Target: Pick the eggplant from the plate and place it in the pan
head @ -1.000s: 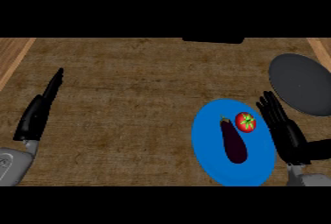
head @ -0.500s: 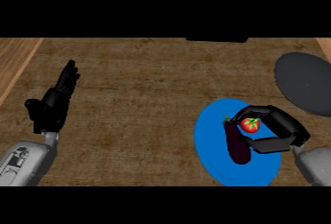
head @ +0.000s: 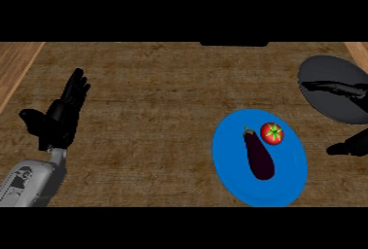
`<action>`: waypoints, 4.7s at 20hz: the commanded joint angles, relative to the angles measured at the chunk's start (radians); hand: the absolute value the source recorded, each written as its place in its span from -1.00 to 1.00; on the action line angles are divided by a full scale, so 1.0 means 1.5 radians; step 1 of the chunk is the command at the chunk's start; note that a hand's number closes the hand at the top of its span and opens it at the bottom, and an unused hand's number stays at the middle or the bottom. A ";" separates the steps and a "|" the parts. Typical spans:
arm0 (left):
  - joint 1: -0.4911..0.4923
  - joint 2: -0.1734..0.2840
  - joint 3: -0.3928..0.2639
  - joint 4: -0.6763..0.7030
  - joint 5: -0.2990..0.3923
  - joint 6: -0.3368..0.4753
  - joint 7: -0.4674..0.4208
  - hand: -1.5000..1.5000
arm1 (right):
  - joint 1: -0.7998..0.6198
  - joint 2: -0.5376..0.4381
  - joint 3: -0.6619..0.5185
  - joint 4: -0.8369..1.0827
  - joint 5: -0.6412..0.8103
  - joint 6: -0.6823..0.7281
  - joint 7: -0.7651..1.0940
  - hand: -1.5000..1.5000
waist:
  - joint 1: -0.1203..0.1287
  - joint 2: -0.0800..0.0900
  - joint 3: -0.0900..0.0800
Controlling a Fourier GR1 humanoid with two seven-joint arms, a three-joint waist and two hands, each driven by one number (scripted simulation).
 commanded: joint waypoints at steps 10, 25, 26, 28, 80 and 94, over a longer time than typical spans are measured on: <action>0.034 -0.015 -0.006 -0.075 -0.029 0.015 0.047 0.00 | -0.289 -0.008 0.044 0.012 0.106 0.172 0.185 -1.00 | 0.003 -0.001 -0.001; 0.029 -0.048 0.048 -0.029 -0.056 -0.023 0.024 0.00 | -0.211 0.166 0.025 -0.167 0.093 0.235 0.364 -1.00 | -0.017 -0.005 -0.001; 0.019 -0.041 0.055 -0.029 -0.063 -0.023 0.038 0.00 | -0.204 0.166 0.022 -0.186 0.096 0.242 0.392 -1.00 | -0.017 -0.005 -0.001; 0.003 -0.028 0.087 -0.002 -0.034 -0.063 0.023 0.00 | -0.187 0.166 0.044 -0.179 0.145 0.241 0.377 -1.00 | -0.015 -0.003 -0.001; 0.027 -0.133 0.142 -0.029 -0.162 -0.114 0.039 0.00 | -0.099 0.338 0.167 -0.038 0.707 0.206 0.250 -1.00 | -0.012 -0.001 0.000; 0.005 -0.127 0.182 -0.020 -0.149 -0.138 0.057 0.00 | -0.067 0.331 0.200 0.012 0.766 0.170 0.099 1.00 | -0.014 -0.001 0.000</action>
